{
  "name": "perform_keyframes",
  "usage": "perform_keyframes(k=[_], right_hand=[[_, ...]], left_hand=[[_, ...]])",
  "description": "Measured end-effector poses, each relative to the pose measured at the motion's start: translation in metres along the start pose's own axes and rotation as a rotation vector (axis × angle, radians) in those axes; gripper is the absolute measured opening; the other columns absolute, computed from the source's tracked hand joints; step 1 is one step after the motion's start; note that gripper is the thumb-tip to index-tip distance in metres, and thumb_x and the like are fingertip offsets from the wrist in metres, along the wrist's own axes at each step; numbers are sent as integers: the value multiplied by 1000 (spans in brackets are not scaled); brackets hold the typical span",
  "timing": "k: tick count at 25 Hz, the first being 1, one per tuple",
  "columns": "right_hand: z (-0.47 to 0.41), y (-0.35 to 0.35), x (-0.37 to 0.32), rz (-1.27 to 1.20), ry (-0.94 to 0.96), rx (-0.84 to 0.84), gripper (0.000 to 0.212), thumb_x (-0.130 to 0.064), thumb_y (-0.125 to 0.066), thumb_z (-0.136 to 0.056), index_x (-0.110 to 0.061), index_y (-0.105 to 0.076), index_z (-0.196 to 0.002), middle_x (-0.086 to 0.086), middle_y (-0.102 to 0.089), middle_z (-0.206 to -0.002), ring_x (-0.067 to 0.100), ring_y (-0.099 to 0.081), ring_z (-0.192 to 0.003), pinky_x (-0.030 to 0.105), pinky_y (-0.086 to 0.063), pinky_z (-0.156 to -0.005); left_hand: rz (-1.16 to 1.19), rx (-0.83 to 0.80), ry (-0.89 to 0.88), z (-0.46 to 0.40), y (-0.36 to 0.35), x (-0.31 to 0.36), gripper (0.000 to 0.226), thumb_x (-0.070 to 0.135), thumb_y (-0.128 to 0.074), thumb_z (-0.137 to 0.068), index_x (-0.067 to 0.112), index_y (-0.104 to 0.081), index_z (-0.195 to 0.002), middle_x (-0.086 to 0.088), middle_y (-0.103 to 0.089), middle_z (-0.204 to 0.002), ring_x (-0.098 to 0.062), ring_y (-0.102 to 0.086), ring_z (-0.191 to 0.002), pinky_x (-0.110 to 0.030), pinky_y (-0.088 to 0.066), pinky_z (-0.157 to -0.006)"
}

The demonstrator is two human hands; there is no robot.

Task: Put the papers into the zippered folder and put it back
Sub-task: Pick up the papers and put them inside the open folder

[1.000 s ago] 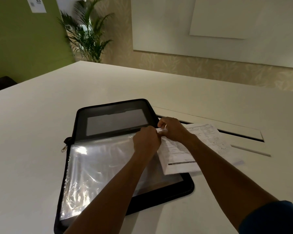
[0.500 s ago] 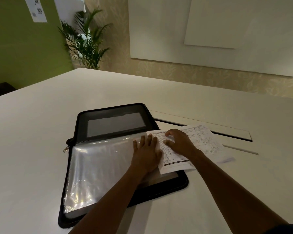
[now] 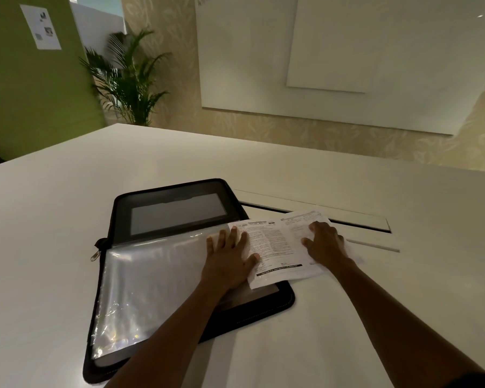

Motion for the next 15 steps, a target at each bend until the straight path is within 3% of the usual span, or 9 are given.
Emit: perform_keyframes(k=[5, 10, 15], right_hand=[[-2, 19, 52, 32, -216, 70, 48, -35, -64, -87, -8, -51, -124, 15, -54, -129, 36, -47, -120, 47, -40, -96], [-12, 19, 54, -21, -207, 43, 50, -33, -67, -85, -6, -54, -125, 18, -55, -125, 38, -46, -120, 49, -43, -94], [-17, 19, 52, -62, -191, 33, 49, -29, -68, -85, -7, -54, -126, 20, -56, -123, 39, -46, -119, 50, -43, -93]], left_hand=[[-14, -4, -9, 2, 1, 3, 72, 69, -15, -93, 34, -6, -155, -4, 4, -165, -29, 11, -151, -53, 12, -116], [6, -21, 12, 2, 2, 4, 80, 67, -14, -94, 18, 1, -156, -5, 5, -165, -28, 11, -151, -53, 10, -117], [16, -50, 13, -1, 3, 5, 81, 67, -18, -94, 17, 2, -155, -6, 5, -165, -30, 12, -150, -55, 10, -117]])
Point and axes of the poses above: each hand's wrist, its own z-axis away from the middle knuckle, its own y-axis out of the back of the hand, x = y × z, the point moved 9 cm from there along -z, towards the middle knuckle
